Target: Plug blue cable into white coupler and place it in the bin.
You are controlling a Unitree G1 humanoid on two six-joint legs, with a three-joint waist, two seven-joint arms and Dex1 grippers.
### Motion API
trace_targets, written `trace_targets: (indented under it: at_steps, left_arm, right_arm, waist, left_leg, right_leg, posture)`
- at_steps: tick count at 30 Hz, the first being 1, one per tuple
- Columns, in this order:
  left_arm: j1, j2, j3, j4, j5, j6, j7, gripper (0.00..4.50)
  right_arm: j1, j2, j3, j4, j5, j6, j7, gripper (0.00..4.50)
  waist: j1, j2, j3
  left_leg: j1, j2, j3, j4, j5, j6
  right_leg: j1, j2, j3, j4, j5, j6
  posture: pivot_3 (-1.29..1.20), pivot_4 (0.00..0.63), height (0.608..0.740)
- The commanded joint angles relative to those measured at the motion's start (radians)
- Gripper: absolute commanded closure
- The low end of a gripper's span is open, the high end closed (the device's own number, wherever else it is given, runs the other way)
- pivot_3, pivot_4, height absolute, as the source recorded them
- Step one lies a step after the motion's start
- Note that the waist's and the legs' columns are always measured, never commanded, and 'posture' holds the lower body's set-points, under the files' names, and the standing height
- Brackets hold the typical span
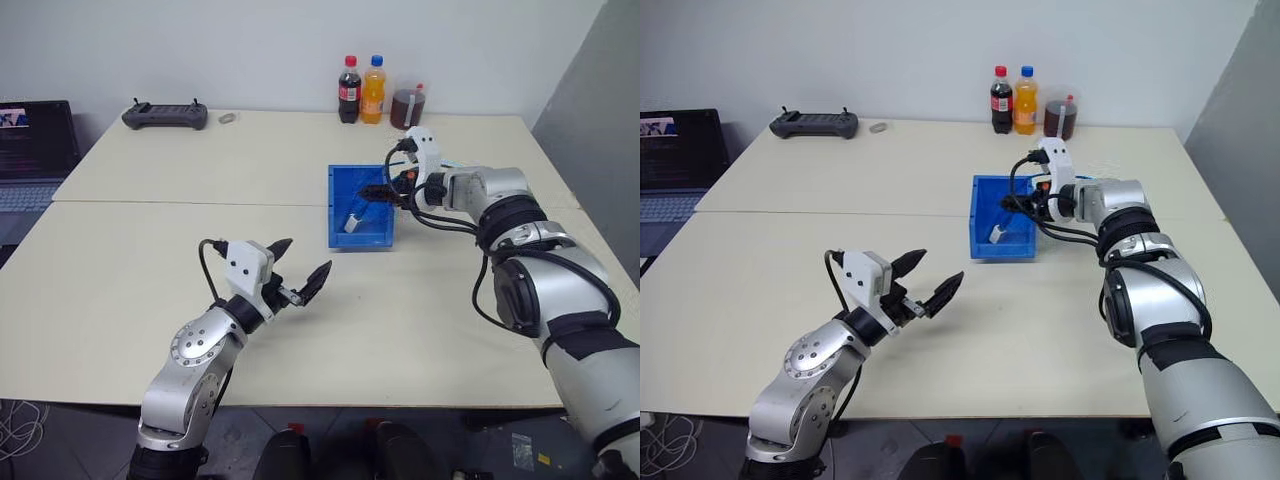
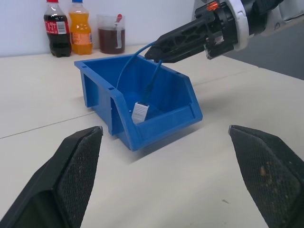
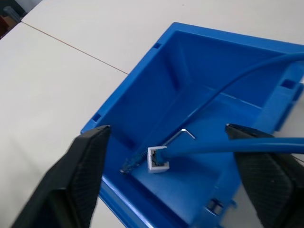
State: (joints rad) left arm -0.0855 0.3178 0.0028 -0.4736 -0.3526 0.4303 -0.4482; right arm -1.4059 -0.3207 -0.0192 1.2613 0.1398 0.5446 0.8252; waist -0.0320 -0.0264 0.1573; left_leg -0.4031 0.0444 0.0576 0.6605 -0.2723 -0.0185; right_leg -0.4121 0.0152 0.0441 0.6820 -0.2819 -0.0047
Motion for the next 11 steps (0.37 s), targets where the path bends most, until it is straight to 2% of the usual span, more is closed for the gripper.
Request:
trace_targets:
  at_steps: [1,3,5,7,11]
  left_arm:
    - [-0.028,0.002,-0.012,-0.025,-0.007,0.004,0.0,0.0]
    - [-0.032,0.005,-0.009,-0.018,-0.003,0.018,0.009,0.0]
    - [-0.033,0.002,-0.007,-0.004,0.012,0.029,0.028,0.0]
    - [-0.028,0.0,-0.002,0.001,0.011,0.048,0.041,0.0]
    - [-0.011,-0.005,0.015,-0.01,0.022,0.073,0.084,0.0]
  right_arm:
    - [-0.009,-0.058,-0.017,-0.09,0.003,0.018,0.055,0.26]
    - [0.014,-0.084,-0.013,-0.15,0.008,0.053,0.077,0.26]
    - [0.099,-0.128,-0.001,-0.301,0.021,0.12,0.113,0.26]
    - [0.219,-0.16,-0.003,-0.508,0.035,0.186,0.093,0.26]
    - [0.581,-0.157,-0.06,-1.111,0.094,0.29,-0.023,0.26]
  waist:
    - [0.0,0.0,0.0]
    - [0.0,0.0,0.0]
    - [0.001,0.0,0.0]
    - [0.004,0.0,0.0]
    - [0.007,0.0,0.0]
  left_leg:
    - [0.0,0.0,0.0,0.0,0.0,0.0]
    - [0.0,0.0,0.0,0.0,0.0,0.0]
    - [0.0,0.0,0.0,0.0,0.0,0.0]
    - [0.0,0.0,-0.001,0.0,0.0,0.0]
    - [0.0,0.0,-0.003,0.0,-0.001,-0.001]
  right_leg:
    - [0.0,0.0,0.0,0.0,0.0,0.0]
    - [0.0,0.0,0.0,0.0,0.0,0.0]
    - [0.0,0.0,0.0,0.0,0.0,0.0]
    - [0.001,0.0,-0.001,-0.001,0.0,0.0]
    - [0.002,0.0,-0.002,-0.002,0.0,0.001]
  posture:
    - [0.0,0.15,0.74]
    - [0.0,0.15,0.74]
    - [0.0,0.15,0.74]
    - [0.0,0.15,0.74]
    - [0.0,0.15,0.74]
